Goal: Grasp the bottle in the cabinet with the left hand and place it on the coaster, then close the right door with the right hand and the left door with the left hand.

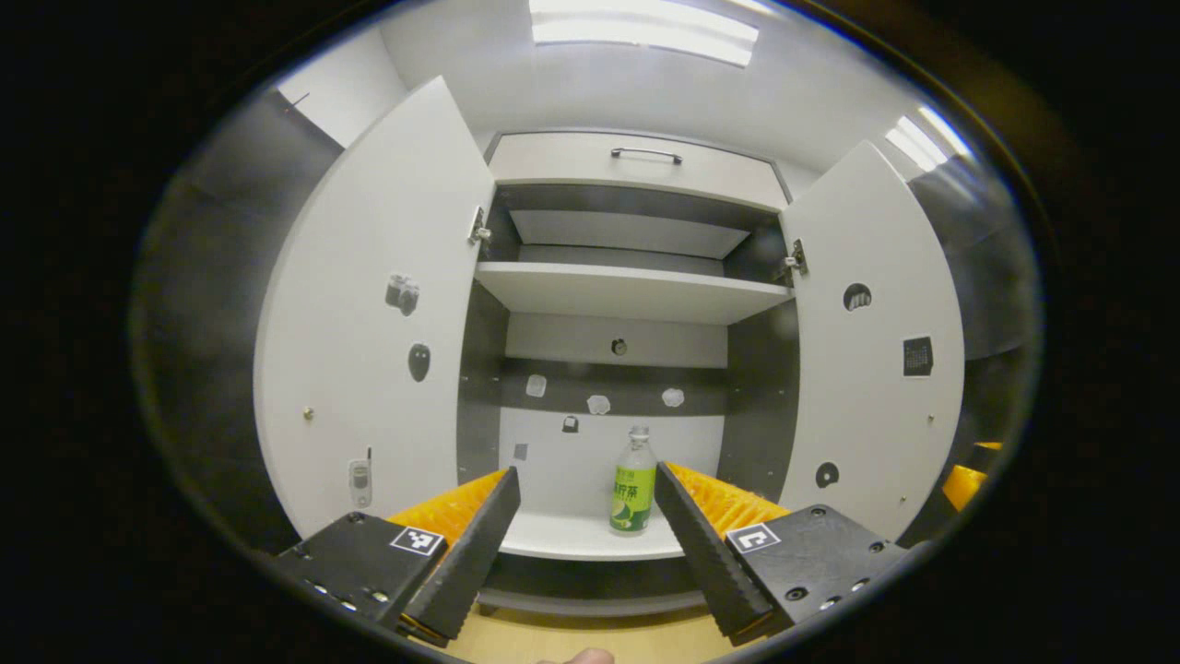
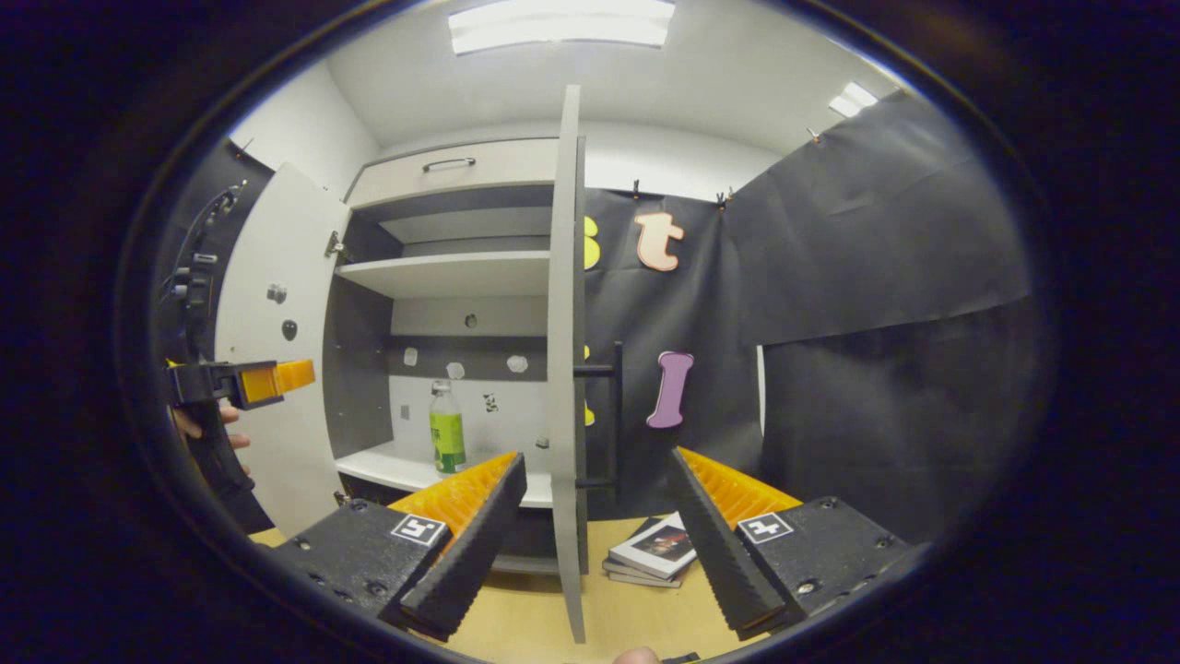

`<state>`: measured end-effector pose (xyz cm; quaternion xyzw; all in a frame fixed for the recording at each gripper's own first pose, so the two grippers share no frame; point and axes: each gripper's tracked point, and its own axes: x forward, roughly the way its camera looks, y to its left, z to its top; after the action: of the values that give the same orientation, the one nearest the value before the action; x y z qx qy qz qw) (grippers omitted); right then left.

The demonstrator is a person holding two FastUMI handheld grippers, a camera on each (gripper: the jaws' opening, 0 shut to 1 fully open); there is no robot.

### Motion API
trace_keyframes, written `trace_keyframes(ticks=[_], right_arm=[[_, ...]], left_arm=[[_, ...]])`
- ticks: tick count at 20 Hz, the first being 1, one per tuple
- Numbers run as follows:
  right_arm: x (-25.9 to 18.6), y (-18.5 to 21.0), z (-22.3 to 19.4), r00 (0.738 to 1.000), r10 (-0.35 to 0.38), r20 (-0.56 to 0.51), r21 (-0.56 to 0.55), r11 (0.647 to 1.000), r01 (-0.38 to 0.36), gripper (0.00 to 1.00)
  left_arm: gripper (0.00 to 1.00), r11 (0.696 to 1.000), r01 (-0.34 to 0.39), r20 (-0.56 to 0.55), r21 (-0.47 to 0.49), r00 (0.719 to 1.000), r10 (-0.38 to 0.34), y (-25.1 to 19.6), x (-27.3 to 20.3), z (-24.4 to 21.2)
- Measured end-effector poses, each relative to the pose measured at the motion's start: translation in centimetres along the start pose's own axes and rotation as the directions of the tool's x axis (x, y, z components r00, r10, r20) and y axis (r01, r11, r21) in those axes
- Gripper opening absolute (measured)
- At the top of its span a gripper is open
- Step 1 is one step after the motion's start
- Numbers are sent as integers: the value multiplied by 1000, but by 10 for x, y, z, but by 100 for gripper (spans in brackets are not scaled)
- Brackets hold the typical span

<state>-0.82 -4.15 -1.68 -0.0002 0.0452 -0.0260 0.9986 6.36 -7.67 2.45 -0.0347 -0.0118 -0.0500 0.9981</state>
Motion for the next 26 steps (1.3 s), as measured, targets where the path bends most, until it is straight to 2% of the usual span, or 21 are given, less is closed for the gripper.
trace_keyframes(ticks=[1,2,3,4,5,6,14,15,16,17,19,22,23,25,26], right_arm=[[-3,-7,1,1000,-20,3,0,1000,20,100],[-4,-15,2,999,-40,5,-3,999,40,100],[-6,-19,1,998,-60,7,-6,998,60,100],[-9,-26,1,997,-78,10,-9,997,79,99],[-11,-33,0,995,-99,15,-9,995,100,99],[-14,-41,0,992,-121,19,-9,993,121,100],[-28,-89,-7,963,-269,28,18,963,268,99],[-28,-93,-7,959,-281,31,22,960,280,100],[-28,-97,-7,955,-294,34,27,956,293,100],[-29,-101,-7,951,-308,35,31,951,307,99],[-29,-108,-8,941,-336,38,35,942,335,99],[-30,-115,-9,929,-368,35,40,930,366,99],[-30,-116,-9,926,-375,34,40,927,374,99],[-30,-118,-11,920,-392,29,39,920,391,99],[-30,-118,-12,918,-395,25,39,918,394,100]], left_arm=[[100,1000,26,1,-9,1000,-26,-11,9,-2],[96,999,49,-5,-12,999,-49,-19,19,-5],[100,998,67,-12,-11,998,-67,-27,30,-10],[96,997,77,-20,-6,997,-77,-32,41,-16],[96,996,89,-23,-2,996,-89,-38,53,-21],[100,995,100,-29,3,995,-100,-43,65,-27],[100,994,108,-89,17,990,-106,-53,153,-67],[100,992,127,-101,14,987,-125,-57,161,-73],[96,991,133,-117,15,985,-130,-58,170,-81],[100,993,120,-117,20,986,-117,-55,178,-86],[96,994,99,-109,42,990,-94,-50,197,-91],[96,994,103,-105,39,990,-98,-48,219,-104],[100,993,118,-119,26,986,-114,-50,224,-110],[92,992,122,-136,31,984,-117,-48,237,-119],[96,992,119,-141,41,984,-113,-46,244,-123]])
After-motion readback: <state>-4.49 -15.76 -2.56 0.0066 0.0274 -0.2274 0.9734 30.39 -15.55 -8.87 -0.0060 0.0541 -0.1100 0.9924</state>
